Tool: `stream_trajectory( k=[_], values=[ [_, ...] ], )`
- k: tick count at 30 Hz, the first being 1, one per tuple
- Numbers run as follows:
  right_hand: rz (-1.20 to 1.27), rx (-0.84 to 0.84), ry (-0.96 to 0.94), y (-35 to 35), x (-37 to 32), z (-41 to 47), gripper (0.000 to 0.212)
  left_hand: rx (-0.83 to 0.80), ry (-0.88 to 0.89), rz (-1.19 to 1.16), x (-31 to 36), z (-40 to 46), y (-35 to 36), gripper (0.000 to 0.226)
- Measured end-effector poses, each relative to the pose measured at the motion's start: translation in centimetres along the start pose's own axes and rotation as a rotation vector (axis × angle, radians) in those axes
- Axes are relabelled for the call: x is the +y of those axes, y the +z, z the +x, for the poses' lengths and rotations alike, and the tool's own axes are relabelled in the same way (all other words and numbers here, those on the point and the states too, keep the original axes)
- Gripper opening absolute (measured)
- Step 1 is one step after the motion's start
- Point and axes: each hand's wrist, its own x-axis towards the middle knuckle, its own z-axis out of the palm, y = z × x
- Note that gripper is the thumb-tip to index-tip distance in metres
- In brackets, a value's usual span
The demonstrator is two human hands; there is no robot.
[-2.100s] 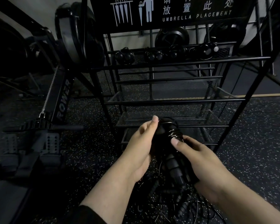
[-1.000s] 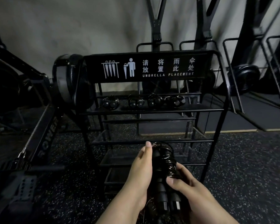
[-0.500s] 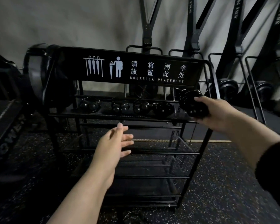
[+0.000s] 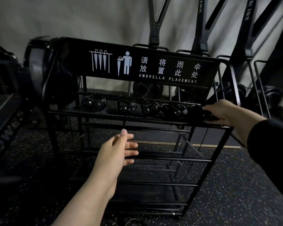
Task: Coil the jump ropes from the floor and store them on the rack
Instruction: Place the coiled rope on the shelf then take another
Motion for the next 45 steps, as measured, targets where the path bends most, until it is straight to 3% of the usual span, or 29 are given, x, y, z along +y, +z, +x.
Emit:
stream_trajectory(
  k=[5,10,12,15,17,19,22,26,30,34,41,45],
  values=[
    [-0.530,0.200,-0.228,0.2,-0.1,0.2,0.047,-0.005,-0.019,0.016,-0.1,-0.4,0.5,0.032],
    [-0.607,0.294,-0.470,0.1,-0.5,-0.9,0.039,-0.005,-0.038,0.052,-0.2,-0.9,0.8,0.029],
    [-0.659,0.254,-0.499,0.2,-0.7,-1.6,0.038,-0.008,-0.038,0.067,-0.1,-1.1,0.8,0.028],
    [-0.611,0.304,-0.562,0.2,-0.8,-2.9,0.037,-0.028,-0.042,0.072,-0.1,-1.6,0.6,0.026],
    [-0.456,0.429,-0.696,0.4,-0.8,-4.5,0.032,-0.043,-0.048,0.089,-0.2,-1.7,0.5,0.027],
    [-0.307,0.442,-0.772,1.6,-0.4,-7.2,0.034,-0.048,-0.046,0.119,-0.7,-1.5,0.3,0.028],
    [-0.206,0.286,-0.785,6.0,2.4,-13.2,0.038,-0.056,-0.064,0.196,-1.8,-1.3,-0.1,0.031],
    [-0.205,-0.079,-0.715,13.8,10.0,-20.9,0.036,-0.102,-0.075,0.370,-4.2,-2.3,-0.7,0.041],
    [-0.191,-0.247,-0.479,18.5,17.7,-23.5,0.031,-0.274,-0.128,0.600,-8.1,-3.6,-2.5,0.041],
    [-0.428,-0.372,-0.344,20.6,24.7,-23.7,0.024,-0.455,-0.356,0.722,-13.1,-4.4,-6.7,0.031],
    [-0.832,-0.769,-0.263,24.0,35.0,-24.5,0.020,-0.362,-0.362,0.961,-19.7,-4.4,-12.8,0.043],
    [-1.074,-1.014,-0.396,27.7,38.9,-25.8,0.029,-0.302,-0.480,0.926,-23.0,-3.7,-14.8,0.039]
  ],
)
